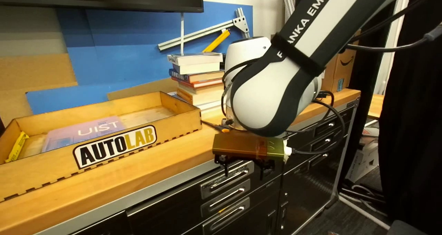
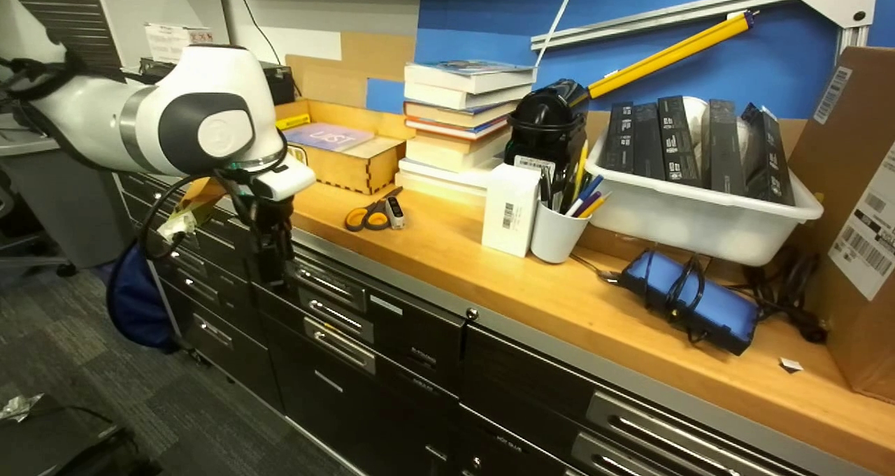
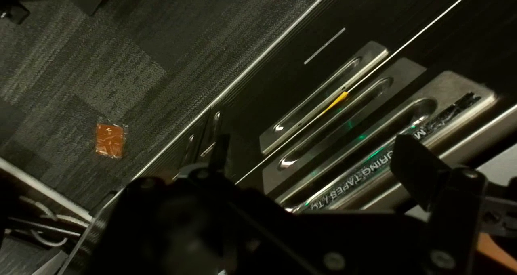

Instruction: Put the blue object into the drawer then close the drawer.

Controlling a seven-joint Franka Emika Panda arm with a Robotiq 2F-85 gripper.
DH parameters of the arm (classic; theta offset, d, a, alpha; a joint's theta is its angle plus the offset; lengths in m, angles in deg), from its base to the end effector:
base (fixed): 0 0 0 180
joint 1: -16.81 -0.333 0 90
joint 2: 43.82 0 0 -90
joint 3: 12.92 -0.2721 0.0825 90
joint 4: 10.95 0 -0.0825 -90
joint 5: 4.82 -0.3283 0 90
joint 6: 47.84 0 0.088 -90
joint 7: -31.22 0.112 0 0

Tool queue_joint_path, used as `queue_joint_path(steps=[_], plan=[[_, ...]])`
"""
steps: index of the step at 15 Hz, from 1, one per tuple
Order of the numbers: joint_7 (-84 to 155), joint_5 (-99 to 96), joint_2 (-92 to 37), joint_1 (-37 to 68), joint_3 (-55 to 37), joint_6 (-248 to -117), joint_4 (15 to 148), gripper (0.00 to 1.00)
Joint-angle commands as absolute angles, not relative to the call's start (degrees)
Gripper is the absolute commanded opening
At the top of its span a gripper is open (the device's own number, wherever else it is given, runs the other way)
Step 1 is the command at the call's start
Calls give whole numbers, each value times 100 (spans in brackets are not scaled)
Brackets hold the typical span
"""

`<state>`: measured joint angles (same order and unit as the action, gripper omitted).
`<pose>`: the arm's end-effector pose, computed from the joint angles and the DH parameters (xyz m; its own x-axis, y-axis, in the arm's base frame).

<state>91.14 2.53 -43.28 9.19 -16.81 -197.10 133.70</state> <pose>0.4266 0.0893 0.2763 0.7364 -0.6697 0.0962 -0.6711 -0.7410 -0.0217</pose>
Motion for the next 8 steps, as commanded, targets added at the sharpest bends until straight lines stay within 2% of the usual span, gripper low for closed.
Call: queue_joint_path(steps=[1, 8], plan=[[9829, 1086, -4166, 959, -1780, -19243, 13055, 100], [10524, 2175, -3163, 704, -1661, -18282, 11903, 100]])
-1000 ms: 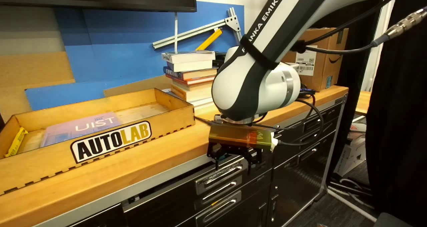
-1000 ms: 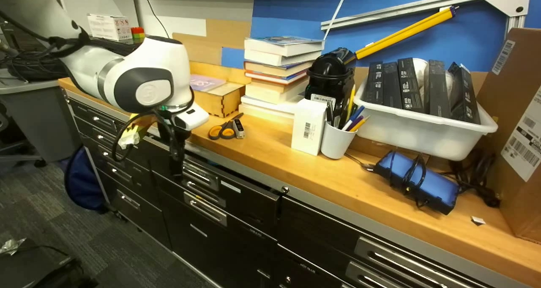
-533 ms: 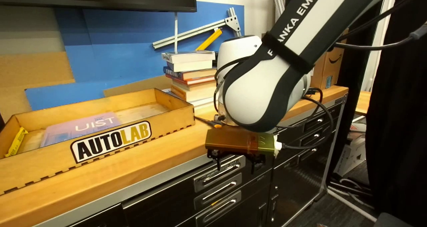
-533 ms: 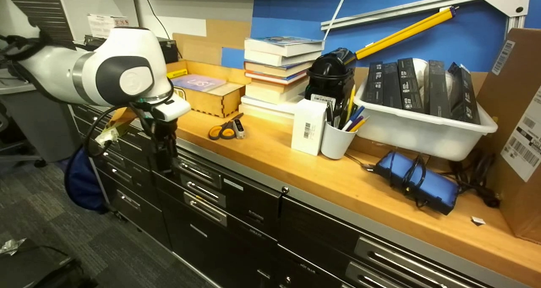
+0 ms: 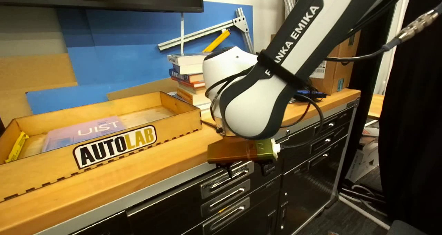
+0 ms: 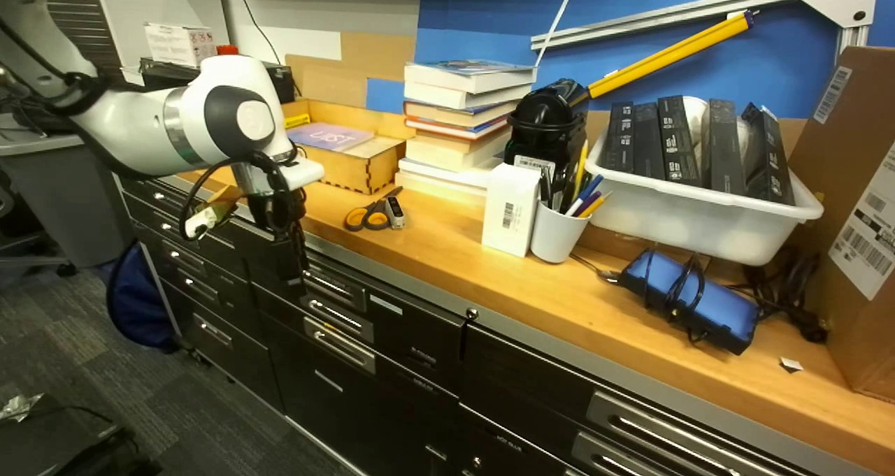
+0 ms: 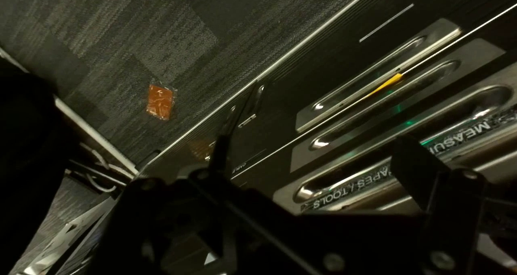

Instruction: Put the blue object into the drawer then close the drawer.

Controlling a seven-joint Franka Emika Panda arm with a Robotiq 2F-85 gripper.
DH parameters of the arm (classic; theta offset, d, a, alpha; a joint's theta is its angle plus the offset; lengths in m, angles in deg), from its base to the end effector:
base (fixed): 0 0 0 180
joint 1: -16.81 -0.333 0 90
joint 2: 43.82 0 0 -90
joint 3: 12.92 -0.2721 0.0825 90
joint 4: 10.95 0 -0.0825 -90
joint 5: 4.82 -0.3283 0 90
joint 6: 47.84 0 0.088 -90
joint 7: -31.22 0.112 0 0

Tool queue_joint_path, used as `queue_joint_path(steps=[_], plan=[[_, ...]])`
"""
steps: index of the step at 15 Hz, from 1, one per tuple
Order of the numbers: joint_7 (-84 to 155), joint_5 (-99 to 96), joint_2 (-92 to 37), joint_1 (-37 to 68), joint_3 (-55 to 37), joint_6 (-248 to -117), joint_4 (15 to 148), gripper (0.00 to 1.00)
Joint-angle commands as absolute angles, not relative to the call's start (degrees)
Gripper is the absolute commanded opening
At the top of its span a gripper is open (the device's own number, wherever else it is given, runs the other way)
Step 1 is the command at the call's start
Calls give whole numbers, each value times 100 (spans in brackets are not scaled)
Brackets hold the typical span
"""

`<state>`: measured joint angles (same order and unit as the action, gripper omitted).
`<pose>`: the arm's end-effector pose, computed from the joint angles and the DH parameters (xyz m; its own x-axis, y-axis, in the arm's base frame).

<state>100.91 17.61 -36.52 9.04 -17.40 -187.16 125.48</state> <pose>0.4467 0.0950 0.2585 0.7670 -0.6199 0.1658 -0.6415 -0.7466 0.1761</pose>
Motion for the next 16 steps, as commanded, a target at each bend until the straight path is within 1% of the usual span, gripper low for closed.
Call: queue_joint_path(steps=[1, 4, 11, 14, 16], plan=[[10305, 2041, -3007, 669, -1707, -18081, 11737, 100], [9987, 1837, -2730, 570, -1719, -17801, 11438, 100], [11278, 2728, -2587, 95, -1418, -18047, 11352, 100], [11641, 2943, -2696, 18, -1461, -17918, 11438, 100], [11157, 2578, -3034, 155, -1634, -18066, 11707, 100]])
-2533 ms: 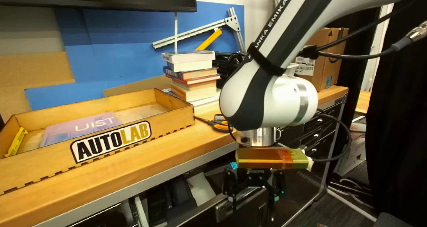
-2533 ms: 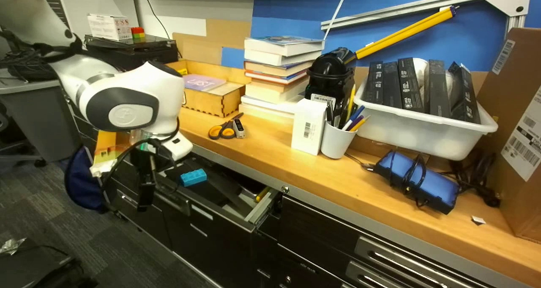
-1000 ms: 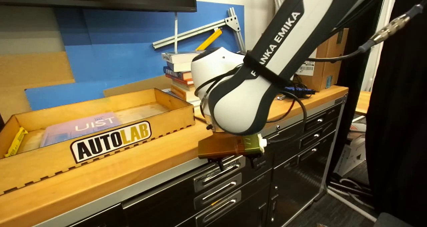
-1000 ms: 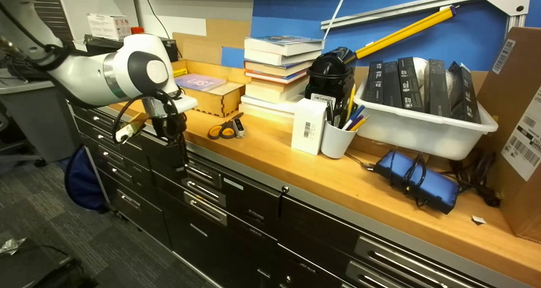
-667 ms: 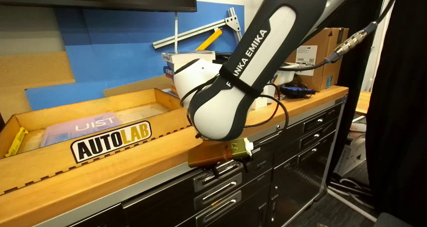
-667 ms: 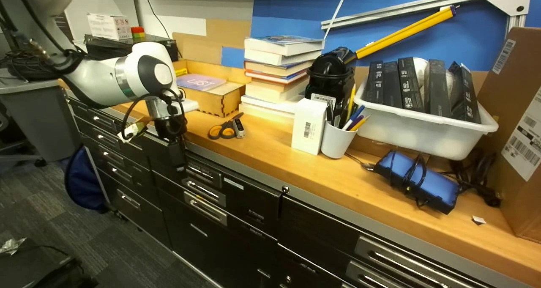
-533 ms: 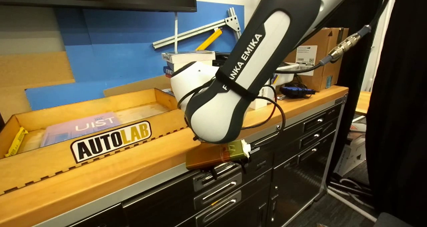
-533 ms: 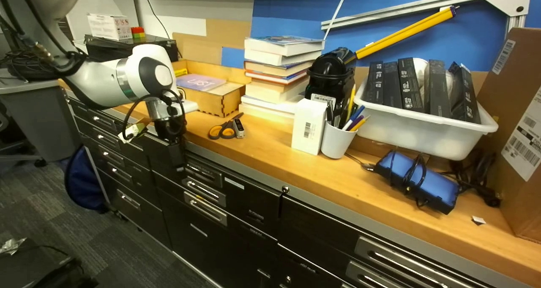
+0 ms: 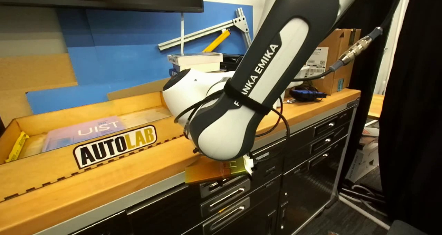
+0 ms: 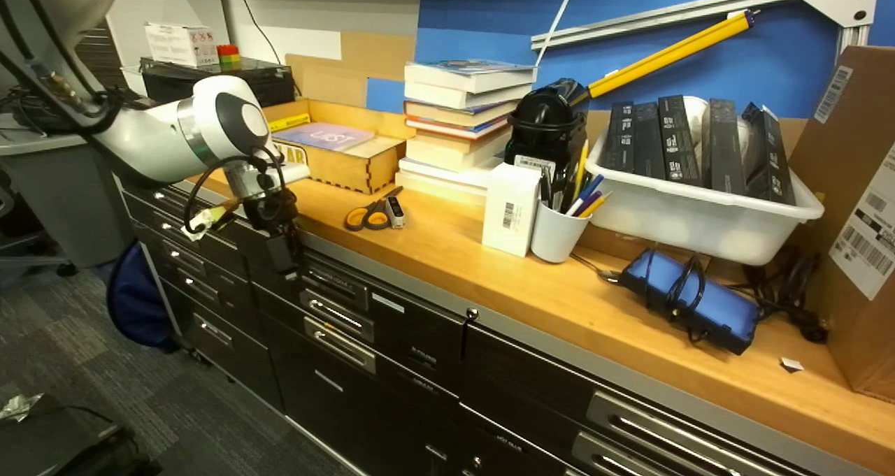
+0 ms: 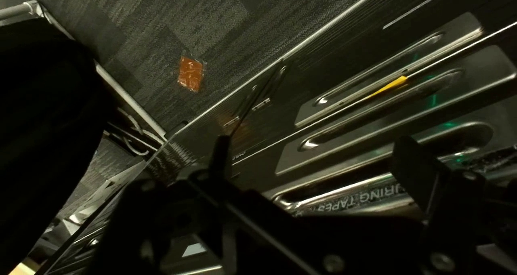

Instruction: Put the blue object into the drawer then close the drawer.

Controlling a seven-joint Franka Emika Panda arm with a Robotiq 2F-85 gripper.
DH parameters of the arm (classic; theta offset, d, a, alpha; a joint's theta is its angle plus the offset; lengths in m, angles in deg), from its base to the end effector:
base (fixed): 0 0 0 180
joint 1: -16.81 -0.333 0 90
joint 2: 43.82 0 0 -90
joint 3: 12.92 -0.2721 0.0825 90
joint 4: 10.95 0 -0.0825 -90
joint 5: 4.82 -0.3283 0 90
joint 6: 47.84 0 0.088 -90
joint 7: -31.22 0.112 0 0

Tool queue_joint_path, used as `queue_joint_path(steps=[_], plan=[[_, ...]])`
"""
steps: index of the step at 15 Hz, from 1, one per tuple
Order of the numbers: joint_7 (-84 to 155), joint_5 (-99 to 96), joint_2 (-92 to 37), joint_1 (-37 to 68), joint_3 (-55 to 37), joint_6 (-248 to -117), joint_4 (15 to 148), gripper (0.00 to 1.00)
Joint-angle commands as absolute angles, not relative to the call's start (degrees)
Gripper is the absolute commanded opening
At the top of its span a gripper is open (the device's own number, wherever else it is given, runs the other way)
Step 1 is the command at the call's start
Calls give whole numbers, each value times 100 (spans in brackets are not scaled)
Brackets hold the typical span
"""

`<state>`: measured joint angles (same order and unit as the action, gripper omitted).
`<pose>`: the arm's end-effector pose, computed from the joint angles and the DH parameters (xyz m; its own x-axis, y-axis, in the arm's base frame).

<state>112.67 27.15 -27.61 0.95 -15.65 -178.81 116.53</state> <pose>0.4598 0.1402 0.2293 0.7770 -0.5741 0.2582 -0.6295 -0.7098 0.3161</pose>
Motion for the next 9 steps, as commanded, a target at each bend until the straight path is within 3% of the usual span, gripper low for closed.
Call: queue_joint_path(steps=[1, 8, 9], plan=[[10914, 2450, -3332, 213, -1702, -18166, 11935, 100], [8276, 1213, -5444, 409, -2059, -18385, 13087, 100], [8961, 1544, -4691, 479, -2112, -18298, 12627, 100]])
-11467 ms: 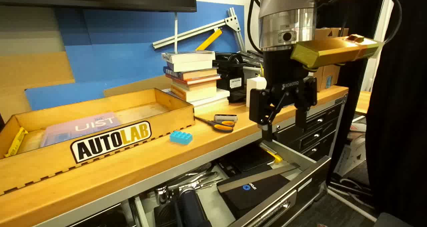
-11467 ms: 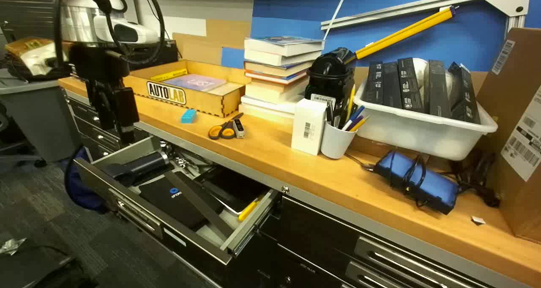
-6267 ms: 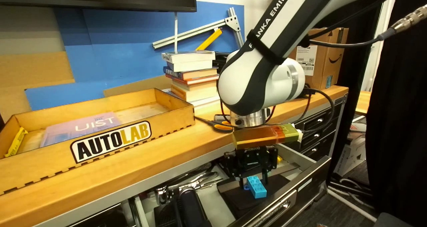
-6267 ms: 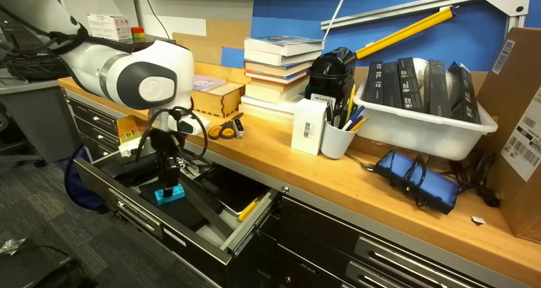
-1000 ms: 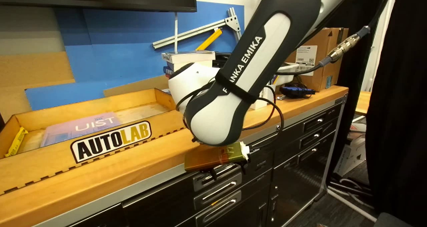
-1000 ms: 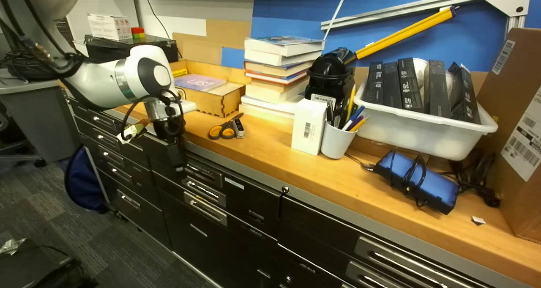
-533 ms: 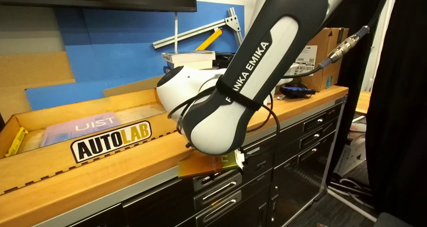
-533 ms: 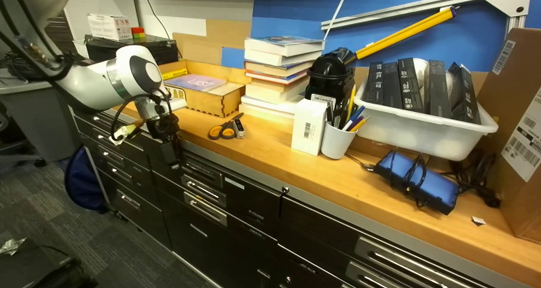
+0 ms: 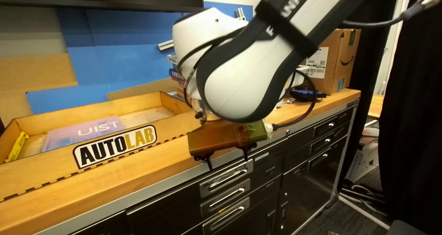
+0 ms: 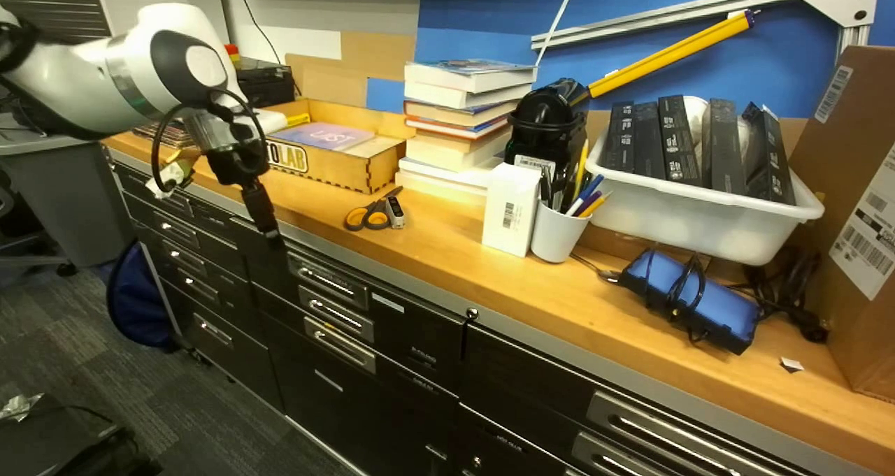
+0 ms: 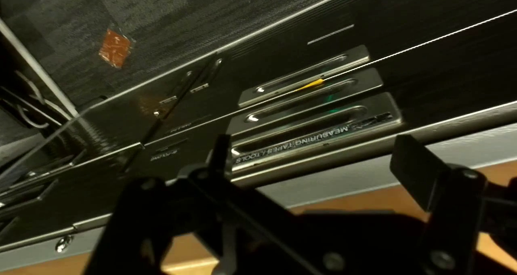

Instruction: Put the blue object into the drawer then close the drawer.

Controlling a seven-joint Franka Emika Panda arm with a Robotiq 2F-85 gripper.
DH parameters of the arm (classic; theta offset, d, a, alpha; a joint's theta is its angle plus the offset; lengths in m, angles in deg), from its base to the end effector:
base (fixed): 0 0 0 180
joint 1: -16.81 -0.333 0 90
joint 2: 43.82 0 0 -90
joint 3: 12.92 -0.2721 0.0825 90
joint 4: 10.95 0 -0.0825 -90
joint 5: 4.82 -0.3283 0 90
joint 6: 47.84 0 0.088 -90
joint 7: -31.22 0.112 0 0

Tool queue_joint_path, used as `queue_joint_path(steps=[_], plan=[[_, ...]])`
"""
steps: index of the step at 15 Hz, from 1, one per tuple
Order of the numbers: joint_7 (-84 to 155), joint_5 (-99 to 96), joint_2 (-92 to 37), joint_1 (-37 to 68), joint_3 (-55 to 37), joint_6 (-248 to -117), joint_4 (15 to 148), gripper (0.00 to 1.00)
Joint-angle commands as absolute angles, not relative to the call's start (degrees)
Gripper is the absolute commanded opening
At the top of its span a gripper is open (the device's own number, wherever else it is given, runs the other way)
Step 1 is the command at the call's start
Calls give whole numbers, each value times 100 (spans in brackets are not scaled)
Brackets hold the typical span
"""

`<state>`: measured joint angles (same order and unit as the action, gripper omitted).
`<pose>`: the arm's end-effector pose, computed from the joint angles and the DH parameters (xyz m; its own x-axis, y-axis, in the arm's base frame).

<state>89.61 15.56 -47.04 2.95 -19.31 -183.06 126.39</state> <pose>0.4252 0.1507 0.3303 0.9012 -0.3791 0.2102 -0.4124 -0.8991 0.1465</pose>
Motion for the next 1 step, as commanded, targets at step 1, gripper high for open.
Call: queue_joint_path(steps=[1], plan=[[8832, 1462, -4915, 518, -2166, -18264, 12720, 100]])
